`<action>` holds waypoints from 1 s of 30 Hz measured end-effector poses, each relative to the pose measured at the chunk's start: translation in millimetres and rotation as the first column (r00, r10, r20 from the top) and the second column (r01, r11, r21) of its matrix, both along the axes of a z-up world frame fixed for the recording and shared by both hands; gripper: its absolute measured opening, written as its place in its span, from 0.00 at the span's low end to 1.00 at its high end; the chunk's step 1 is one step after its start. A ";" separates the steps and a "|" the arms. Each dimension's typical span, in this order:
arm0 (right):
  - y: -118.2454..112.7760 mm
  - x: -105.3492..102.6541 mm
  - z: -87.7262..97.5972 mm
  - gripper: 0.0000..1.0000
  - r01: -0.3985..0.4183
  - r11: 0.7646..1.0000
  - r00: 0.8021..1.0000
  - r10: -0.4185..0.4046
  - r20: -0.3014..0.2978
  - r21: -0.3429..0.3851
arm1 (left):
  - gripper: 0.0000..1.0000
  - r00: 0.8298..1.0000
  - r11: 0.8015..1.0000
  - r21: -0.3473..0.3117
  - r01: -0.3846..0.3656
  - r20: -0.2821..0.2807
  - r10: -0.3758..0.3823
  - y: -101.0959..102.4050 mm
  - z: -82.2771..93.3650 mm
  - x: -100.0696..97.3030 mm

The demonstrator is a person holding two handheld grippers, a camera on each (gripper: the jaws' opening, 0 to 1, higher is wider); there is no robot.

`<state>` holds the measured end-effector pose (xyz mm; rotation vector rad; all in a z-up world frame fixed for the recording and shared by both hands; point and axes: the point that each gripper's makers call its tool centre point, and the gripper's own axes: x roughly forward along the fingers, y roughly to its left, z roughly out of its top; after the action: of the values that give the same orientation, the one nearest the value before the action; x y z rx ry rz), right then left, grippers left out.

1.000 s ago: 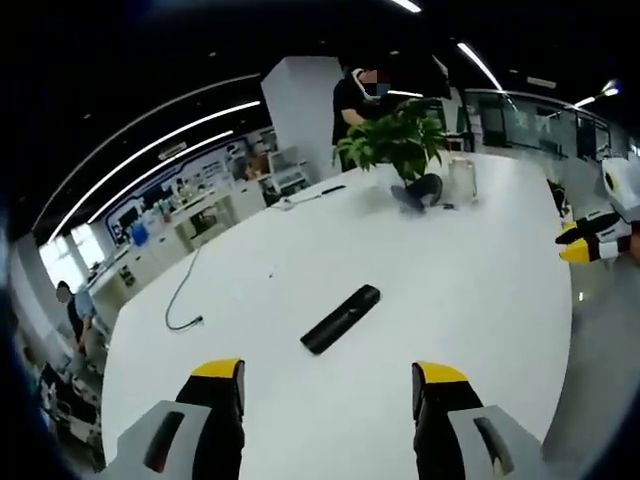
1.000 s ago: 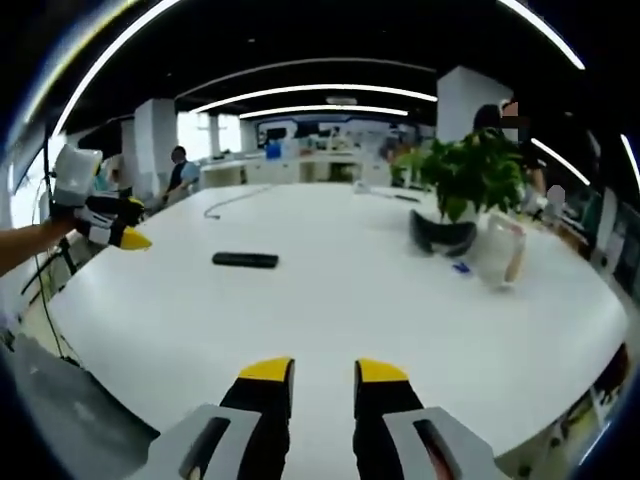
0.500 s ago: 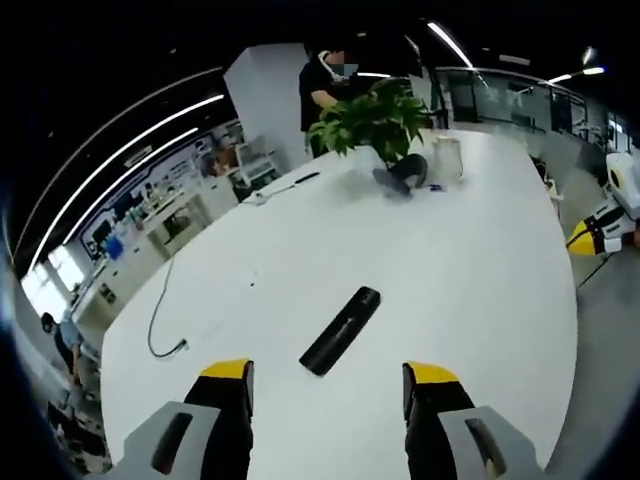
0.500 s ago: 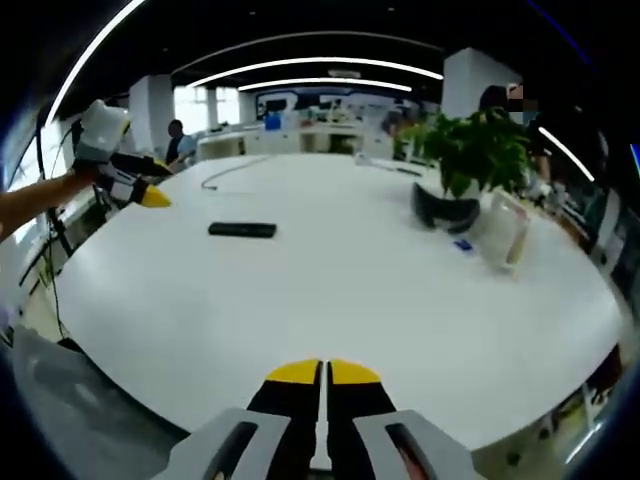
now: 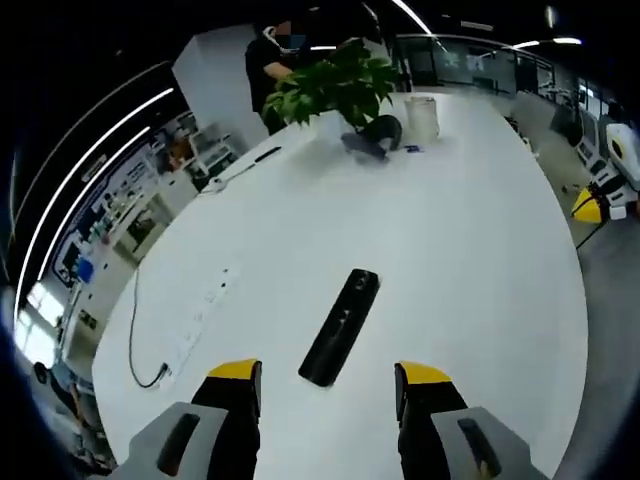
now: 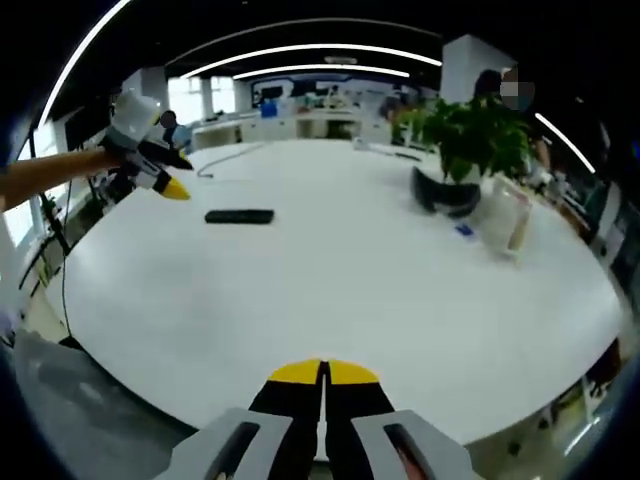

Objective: Press the specified remote control buttons in sequence, fully releasing each button before pressing the next.

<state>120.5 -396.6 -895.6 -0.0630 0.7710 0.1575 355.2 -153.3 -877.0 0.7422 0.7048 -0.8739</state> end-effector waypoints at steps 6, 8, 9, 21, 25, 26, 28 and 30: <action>-0.7 -0.5 -1.1 0.00 0.004 1.000 1.000 -0.004 -0.010 0.007 | 0.53 0.997 0.998 0.040 0.055 -0.063 -0.052 -2.9 -19.7 14.3; -0.4 -0.6 -1.3 0.00 0.005 1.000 1.000 -0.005 -0.014 0.012 | 0.51 0.995 0.996 0.055 0.069 -0.079 -0.065 -4.2 -24.9 16.3; -0.2 -0.9 -1.7 0.00 0.005 1.000 1.000 -0.005 -0.018 0.014 | 0.50 0.994 0.995 0.058 0.078 -0.088 -0.073 -4.9 -27.0 16.7; 1.2 -2.3 -5.4 0.00 -0.002 1.000 0.999 0.002 -0.044 0.017 | 0.40 0.968 0.984 0.125 0.123 -0.236 -0.091 1.8 -64.3 25.5; 0.8 -2.3 -6.1 0.00 0.002 1.000 0.999 -0.001 -0.045 0.014 | 0.34 0.959 0.978 0.148 0.149 -0.264 -0.106 5.5 -73.4 26.5; 1.1 -2.5 -6.0 0.00 0.002 1.000 0.999 -0.001 -0.047 0.016 | 0.33 0.954 0.979 0.148 0.143 -0.285 -0.097 6.8 -75.4 26.4; 1.0 -2.3 -6.1 0.00 0.002 1.000 0.999 -0.001 -0.048 0.016 | 0.31 0.944 0.987 0.120 0.110 -0.325 -0.066 4.9 -77.3 24.3; 0.4 -2.1 -6.3 0.00 0.002 1.000 0.999 -0.001 -0.049 0.013 | 0.32 0.945 0.984 0.124 0.125 -0.316 -0.080 3.9 -77.9 25.9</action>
<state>118.4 -396.2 -901.9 -0.0464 0.8187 0.1631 381.1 -149.4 -955.0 0.7825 1.0240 -1.0566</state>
